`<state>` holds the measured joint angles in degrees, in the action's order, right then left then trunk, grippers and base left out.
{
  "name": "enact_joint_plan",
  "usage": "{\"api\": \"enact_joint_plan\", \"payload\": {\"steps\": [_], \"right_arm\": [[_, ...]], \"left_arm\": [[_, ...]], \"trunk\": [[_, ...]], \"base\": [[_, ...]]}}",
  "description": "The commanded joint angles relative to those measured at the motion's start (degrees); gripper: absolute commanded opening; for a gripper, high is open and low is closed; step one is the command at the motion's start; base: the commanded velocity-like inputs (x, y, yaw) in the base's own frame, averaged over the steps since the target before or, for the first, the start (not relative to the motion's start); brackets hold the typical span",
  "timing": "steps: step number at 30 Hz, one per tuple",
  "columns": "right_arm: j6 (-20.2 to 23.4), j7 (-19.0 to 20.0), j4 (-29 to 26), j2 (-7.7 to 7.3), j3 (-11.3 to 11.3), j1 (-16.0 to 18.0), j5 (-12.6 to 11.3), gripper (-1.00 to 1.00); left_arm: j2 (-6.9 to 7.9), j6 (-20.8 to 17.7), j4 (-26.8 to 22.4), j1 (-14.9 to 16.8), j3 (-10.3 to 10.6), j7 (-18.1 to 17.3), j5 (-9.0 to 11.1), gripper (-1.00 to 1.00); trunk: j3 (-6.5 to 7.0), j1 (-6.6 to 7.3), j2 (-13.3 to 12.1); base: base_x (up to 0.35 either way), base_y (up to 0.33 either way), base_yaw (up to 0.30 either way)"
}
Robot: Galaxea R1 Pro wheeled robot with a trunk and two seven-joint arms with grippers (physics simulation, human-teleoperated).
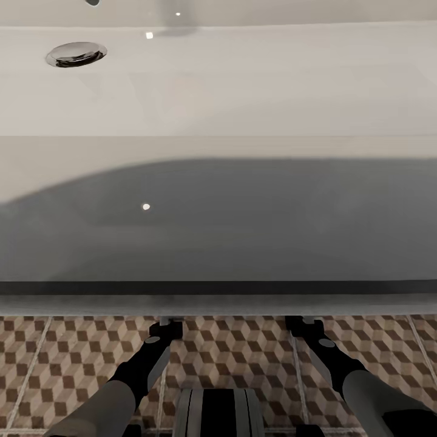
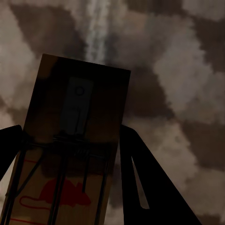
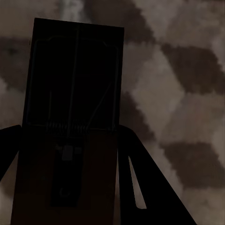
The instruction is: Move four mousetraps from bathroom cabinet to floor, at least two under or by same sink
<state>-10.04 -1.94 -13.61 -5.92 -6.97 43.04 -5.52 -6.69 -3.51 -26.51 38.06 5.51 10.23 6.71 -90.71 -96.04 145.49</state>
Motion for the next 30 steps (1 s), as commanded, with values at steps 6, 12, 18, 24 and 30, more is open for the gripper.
{"api": "enact_joint_plan", "payload": {"steps": [6, 12, 18, 24, 30], "right_arm": [[-0.24, -0.15, 0.07, -0.02, -0.5, 0.03, -0.72, -1.0], [-0.24, -0.16, 0.07, -0.04, -0.42, 0.03, -0.72, -1.0], [-0.24, -0.17, 0.05, -0.05, -0.41, 0.03, -0.73, -1.0], [-0.24, -0.15, 0.05, -0.06, -0.44, 0.03, -0.73, -1.0], [-0.24, -0.17, 0.07, -0.05, -0.42, 0.03, -0.73, -1.0]], "left_arm": [[0.03, -0.27, -0.12, 0.0, 0.55, 0.49, 0.41, -1.0], [0.04, -0.28, -0.12, 0.0, 0.63, 0.49, 0.43, -1.0], [0.06, 0.34, -0.19, 0.0, 0.52, 0.1, 0.57, -1.0], [0.05, 1.97, -0.2, 0.0, 0.41, -0.09, 0.53, -1.0], [0.02, 2.26, -0.13, 0.0, 0.35, -0.12, 0.5, -1.0]], "trunk": [[-0.03, 0.01, 0.01], [-0.03, 0.01, 0.01], [-0.03, 0.01, 0.01], [-0.03, 0.01, 0.01], [-0.03, 0.01, 0.01]], "base": [[0.0, 0.0, 0.0], [0.0, 0.0, 0.0], [0.0, 0.0, 0.0], [0.0, 0.0, 0.0], [0.0, 0.0, 0.0]]}}
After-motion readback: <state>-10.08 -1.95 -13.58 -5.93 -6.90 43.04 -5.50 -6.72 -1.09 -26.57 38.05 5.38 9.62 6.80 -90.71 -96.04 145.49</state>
